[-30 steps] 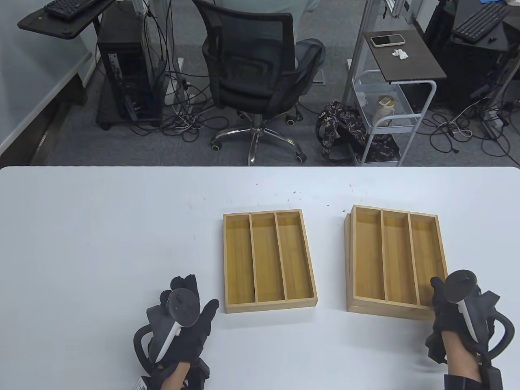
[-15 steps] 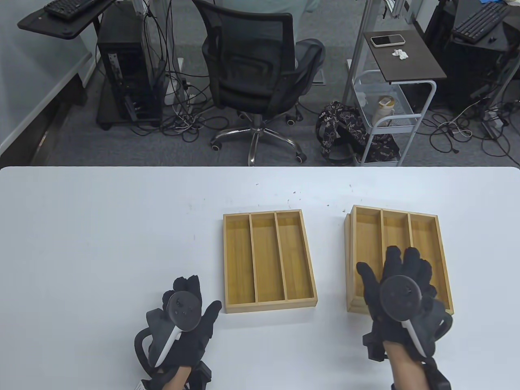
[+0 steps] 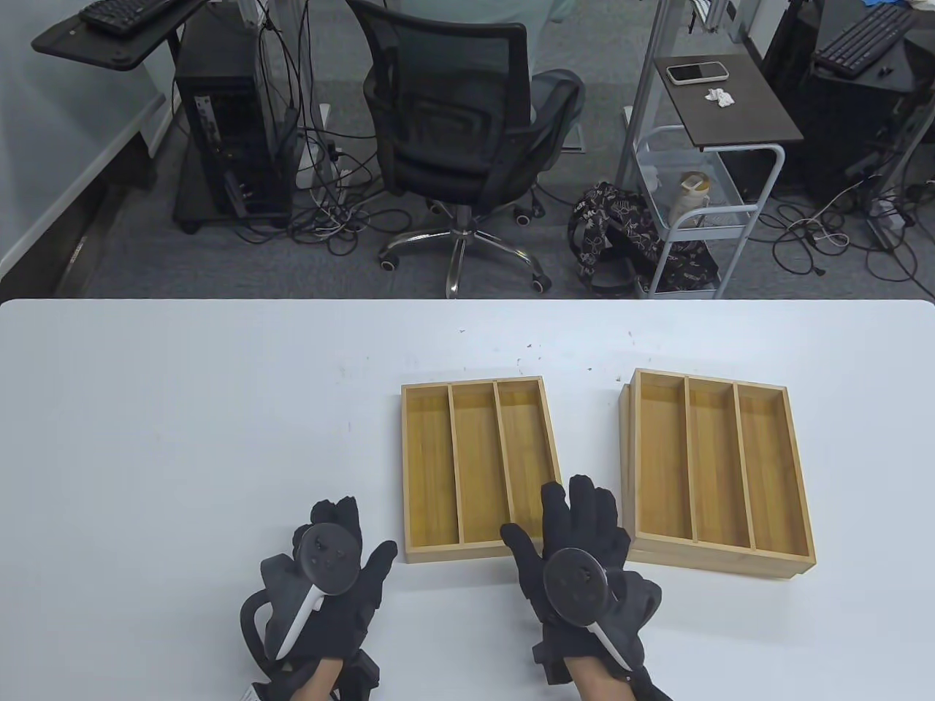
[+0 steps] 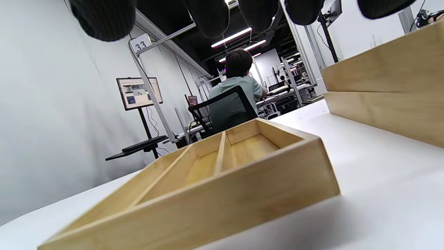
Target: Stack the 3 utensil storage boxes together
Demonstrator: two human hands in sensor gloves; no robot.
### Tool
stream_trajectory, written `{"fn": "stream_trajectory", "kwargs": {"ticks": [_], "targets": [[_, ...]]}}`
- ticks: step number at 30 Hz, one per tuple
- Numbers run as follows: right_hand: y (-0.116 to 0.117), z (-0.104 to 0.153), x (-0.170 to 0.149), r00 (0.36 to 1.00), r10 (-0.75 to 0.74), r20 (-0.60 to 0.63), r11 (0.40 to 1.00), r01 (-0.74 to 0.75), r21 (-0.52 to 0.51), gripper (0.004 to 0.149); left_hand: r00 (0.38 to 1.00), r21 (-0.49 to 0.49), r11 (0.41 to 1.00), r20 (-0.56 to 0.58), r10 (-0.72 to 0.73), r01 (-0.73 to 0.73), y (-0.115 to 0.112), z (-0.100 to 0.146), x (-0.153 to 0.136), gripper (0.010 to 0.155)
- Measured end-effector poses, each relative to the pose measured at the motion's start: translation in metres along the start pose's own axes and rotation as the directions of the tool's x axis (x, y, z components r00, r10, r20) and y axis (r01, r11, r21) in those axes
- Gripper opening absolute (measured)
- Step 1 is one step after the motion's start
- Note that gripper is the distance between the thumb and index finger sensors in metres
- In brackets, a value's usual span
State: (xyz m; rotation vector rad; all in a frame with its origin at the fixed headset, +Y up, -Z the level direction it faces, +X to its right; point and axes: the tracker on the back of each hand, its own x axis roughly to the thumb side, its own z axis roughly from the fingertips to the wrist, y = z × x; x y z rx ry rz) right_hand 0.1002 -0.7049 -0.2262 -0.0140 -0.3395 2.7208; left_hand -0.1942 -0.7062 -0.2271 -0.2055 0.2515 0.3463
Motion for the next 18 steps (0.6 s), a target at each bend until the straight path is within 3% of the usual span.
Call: {"fn": "stream_trajectory", "kwargs": {"ticks": [12, 18], "targets": [[0.002, 0.007, -0.011, 0.999, -0.026, -0.045, 0.999, 0.027, 0.018, 0.074, 0.991, 0.066, 0.99, -0.061, -0.123, 0.127, -0.024, -0.001, 0.022, 0.082], [0.001, 0.007, -0.013, 0.997, -0.04, -0.063, 0.999, 0.041, 0.011, 0.074, 0.952, 0.069, 0.956, -0.141, -0.273, 0.284, -0.034, -0.027, 0.047, 0.084]]}}
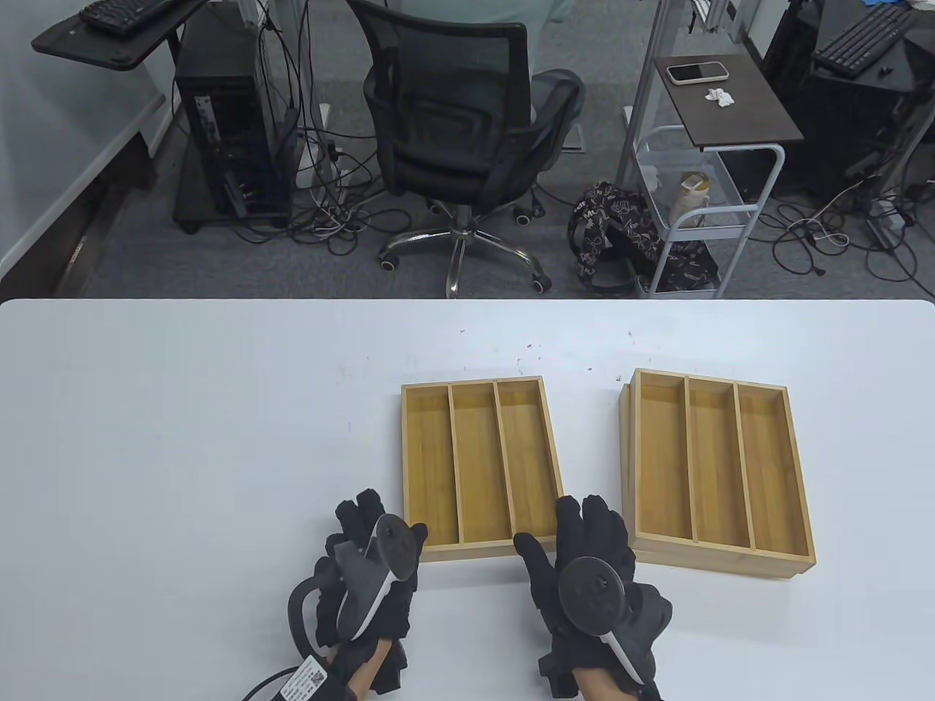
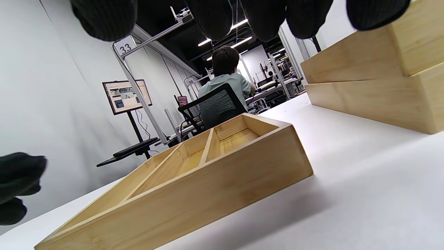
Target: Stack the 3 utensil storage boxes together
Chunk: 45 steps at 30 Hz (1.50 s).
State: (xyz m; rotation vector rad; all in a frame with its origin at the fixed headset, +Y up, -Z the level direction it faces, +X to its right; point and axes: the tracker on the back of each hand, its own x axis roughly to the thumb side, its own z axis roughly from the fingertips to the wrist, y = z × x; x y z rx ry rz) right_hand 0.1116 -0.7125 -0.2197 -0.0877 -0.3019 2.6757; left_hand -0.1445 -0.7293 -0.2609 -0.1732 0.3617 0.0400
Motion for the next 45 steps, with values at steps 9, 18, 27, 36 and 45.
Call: {"fn": "stream_trajectory", "kwargs": {"ticks": [9, 18, 27, 36, 45], "targets": [[0.001, -0.001, -0.002, 0.999, -0.023, -0.025, 1.0, 0.024, 0.016, 0.074, 0.994, -0.18, 0.983, -0.104, -0.036, 0.017, -0.022, -0.042, 0.022, 0.09], [0.003, -0.003, -0.009, 0.995, -0.087, -0.057, 0.994, 0.091, 0.061, 0.072, 0.985, -0.138, 0.976, -0.043, 0.164, -0.169, -0.029, -0.051, 0.015, 0.054], [0.0, -0.004, -0.015, 0.992, -0.1, -0.079, 0.994, 0.104, 0.044, 0.071, 0.965, -0.085, 0.963, 0.03, 0.261, -0.257, -0.034, -0.052, 0.008, 0.047], [-0.006, -0.008, -0.022, 0.984, -0.131, -0.125, 0.991, 0.133, 0.015, 0.073, 0.954, 0.001, 0.956, 0.074, 0.292, -0.293, -0.007, -0.037, 0.001, 0.041], [-0.008, -0.009, -0.026, 0.973, -0.109, -0.205, 0.992, 0.12, 0.043, 0.084, 0.951, 0.168, 0.945, 0.187, 0.248, -0.279, 0.035, 0.012, -0.02, 0.043]]}}
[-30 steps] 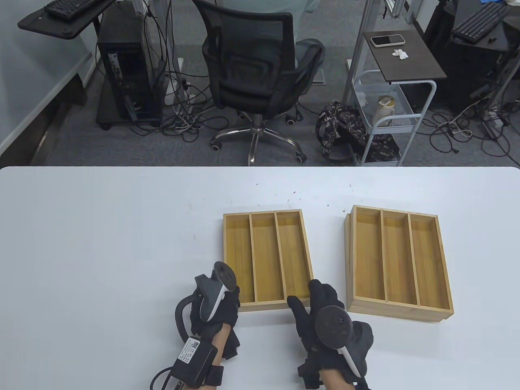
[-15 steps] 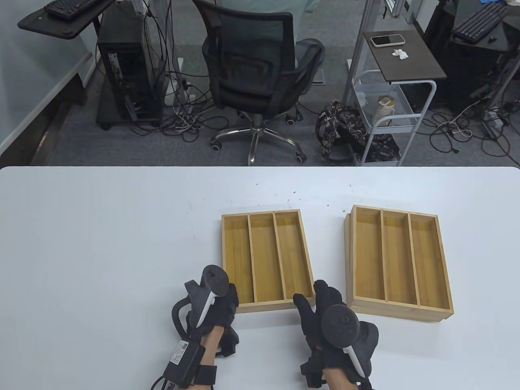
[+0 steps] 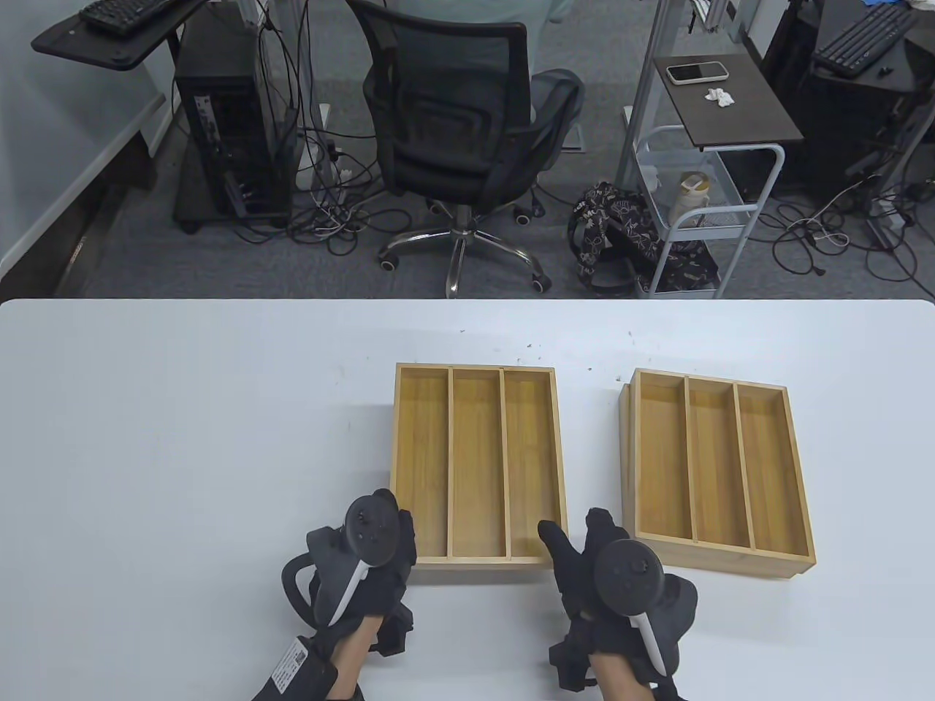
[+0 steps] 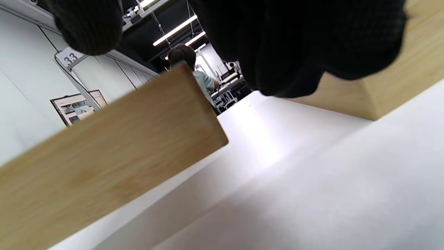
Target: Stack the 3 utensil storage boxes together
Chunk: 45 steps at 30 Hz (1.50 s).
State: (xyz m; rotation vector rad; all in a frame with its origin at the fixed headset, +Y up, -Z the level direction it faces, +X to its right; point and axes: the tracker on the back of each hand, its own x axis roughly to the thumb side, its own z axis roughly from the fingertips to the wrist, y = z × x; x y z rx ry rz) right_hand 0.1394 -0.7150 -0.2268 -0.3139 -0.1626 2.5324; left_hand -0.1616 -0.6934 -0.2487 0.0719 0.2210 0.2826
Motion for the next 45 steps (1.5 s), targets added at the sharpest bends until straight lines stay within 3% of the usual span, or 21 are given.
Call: {"fn": "stream_trajectory", "kwargs": {"ticks": [3, 6, 9, 18, 23, 28, 32, 39, 45], "targets": [[0.004, 0.002, 0.006, 1.0, 0.025, 0.006, 0.999, -0.025, 0.04, 0.079, 1.0, 0.048, 0.999, 0.021, -0.006, 0.005, 0.011, 0.016, -0.004, 0.043], [0.013, 0.005, 0.013, 1.0, 0.009, 0.019, 0.996, -0.011, 0.093, 0.062, 0.999, 0.075, 0.997, 0.038, 0.021, -0.024, 0.019, 0.027, -0.01, 0.043], [0.016, 0.007, 0.017, 0.999, 0.005, 0.052, 0.999, -0.007, 0.031, 0.049, 0.999, 0.095, 0.994, 0.024, 0.042, -0.044, 0.016, 0.033, -0.017, 0.043], [0.016, 0.012, 0.022, 0.993, 0.054, 0.103, 0.997, -0.047, -0.068, 0.044, 0.998, 0.08, 0.994, 0.011, 0.069, -0.069, 0.007, 0.031, -0.023, 0.043], [0.016, 0.011, 0.021, 0.994, 0.068, 0.091, 0.995, -0.061, -0.079, 0.044, 1.0, 0.076, 0.997, 0.013, 0.022, -0.023, 0.006, 0.034, -0.027, 0.059], [0.011, 0.007, 0.012, 0.994, 0.088, 0.058, 0.992, -0.082, -0.093, 0.044, 0.996, 0.028, 0.996, -0.042, 0.081, -0.08, 0.008, 0.03, -0.041, 0.075], [0.002, 0.003, 0.005, 0.999, 0.048, 0.023, 0.994, -0.046, -0.096, 0.043, 0.996, 0.007, 1.0, -0.093, -0.007, 0.007, 0.008, 0.024, -0.053, 0.083], [-0.032, -0.014, -0.012, 1.0, -0.01, -0.027, 0.994, 0.007, -0.111, 0.042, 0.987, -0.077, 0.994, -0.144, 0.067, -0.079, 0.005, 0.016, -0.067, 0.082], [-0.085, -0.04, -0.051, 0.99, -0.027, -0.135, 0.984, 0.003, -0.176, 0.041, 0.982, -0.122, 0.984, -0.153, 0.112, -0.131, 0.005, 0.014, -0.07, 0.081]]}}
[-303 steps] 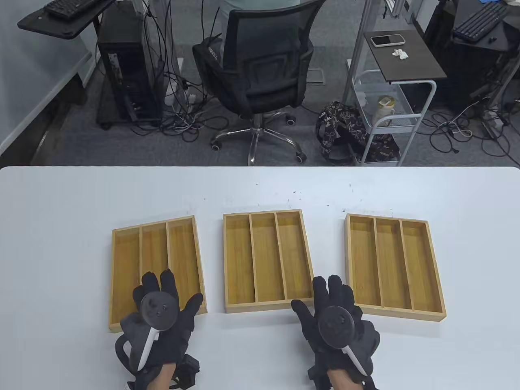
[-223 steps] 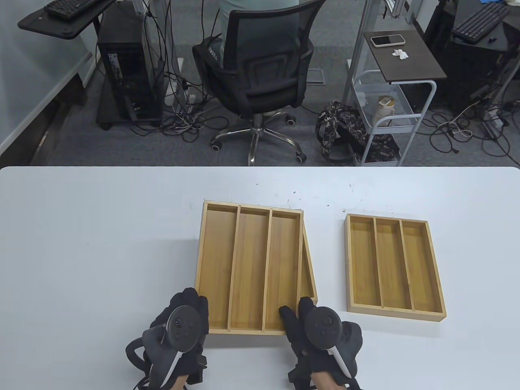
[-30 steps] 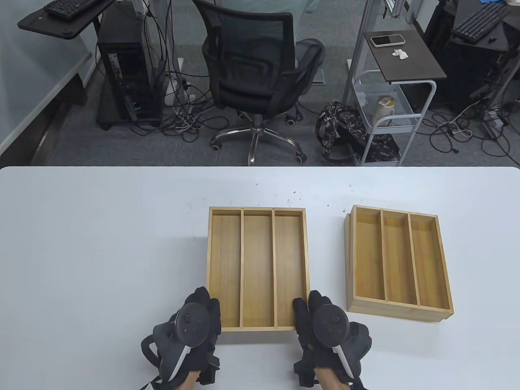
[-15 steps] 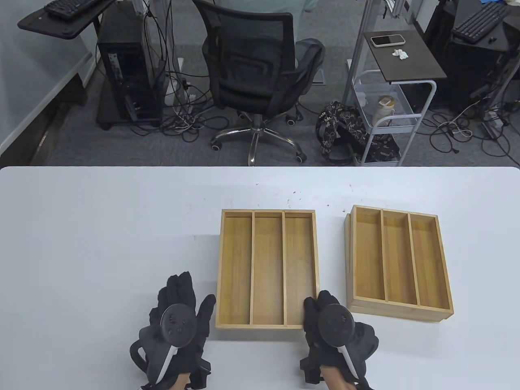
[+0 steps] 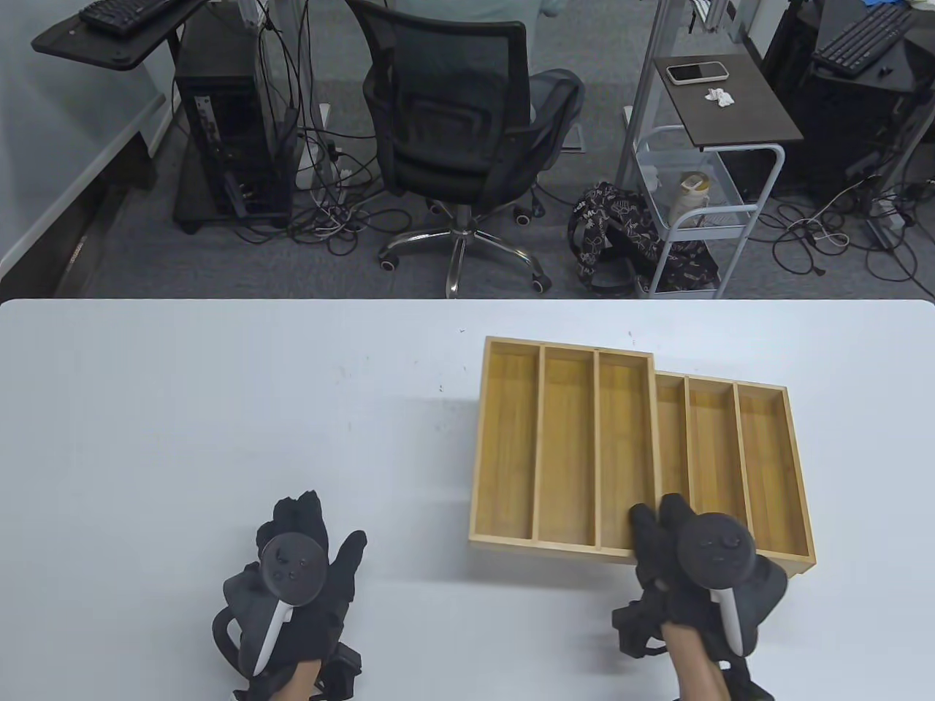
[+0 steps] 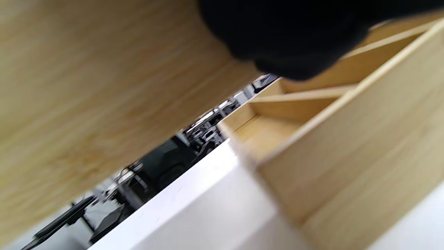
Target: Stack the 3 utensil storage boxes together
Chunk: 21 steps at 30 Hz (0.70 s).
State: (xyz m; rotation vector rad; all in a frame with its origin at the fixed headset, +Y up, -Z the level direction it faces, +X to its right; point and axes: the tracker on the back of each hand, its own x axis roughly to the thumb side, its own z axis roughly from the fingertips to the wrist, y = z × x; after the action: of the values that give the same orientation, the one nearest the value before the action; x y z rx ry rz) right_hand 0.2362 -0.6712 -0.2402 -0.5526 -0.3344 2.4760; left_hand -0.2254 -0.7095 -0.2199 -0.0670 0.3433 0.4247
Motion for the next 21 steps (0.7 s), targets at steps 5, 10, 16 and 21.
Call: {"fn": "stream_trajectory", "kwargs": {"ticks": [5, 10, 16, 21], "targets": [[-0.04, -0.029, -0.037, 0.995, 0.066, -0.076, 0.996, -0.069, -0.048, 0.041, 1.0, -0.023, 0.999, -0.006, -0.025, 0.024, -0.003, -0.002, 0.002, 0.081], [-0.062, -0.05, -0.072, 0.985, 0.117, -0.125, 0.991, -0.124, -0.051, 0.041, 0.999, -0.055, 0.998, -0.005, -0.034, 0.033, -0.007, -0.003, 0.003, 0.081], [-0.073, -0.066, -0.103, 0.973, 0.159, -0.167, 0.985, -0.167, -0.035, 0.041, 1.0, -0.085, 0.996, -0.018, -0.023, 0.021, -0.009, -0.006, 0.002, 0.08], [-0.069, -0.073, -0.117, 0.969, 0.163, -0.186, 0.986, -0.168, -0.013, 0.041, 0.999, -0.112, 0.993, -0.03, -0.033, 0.029, -0.013, -0.008, 0.001, 0.08]]}}
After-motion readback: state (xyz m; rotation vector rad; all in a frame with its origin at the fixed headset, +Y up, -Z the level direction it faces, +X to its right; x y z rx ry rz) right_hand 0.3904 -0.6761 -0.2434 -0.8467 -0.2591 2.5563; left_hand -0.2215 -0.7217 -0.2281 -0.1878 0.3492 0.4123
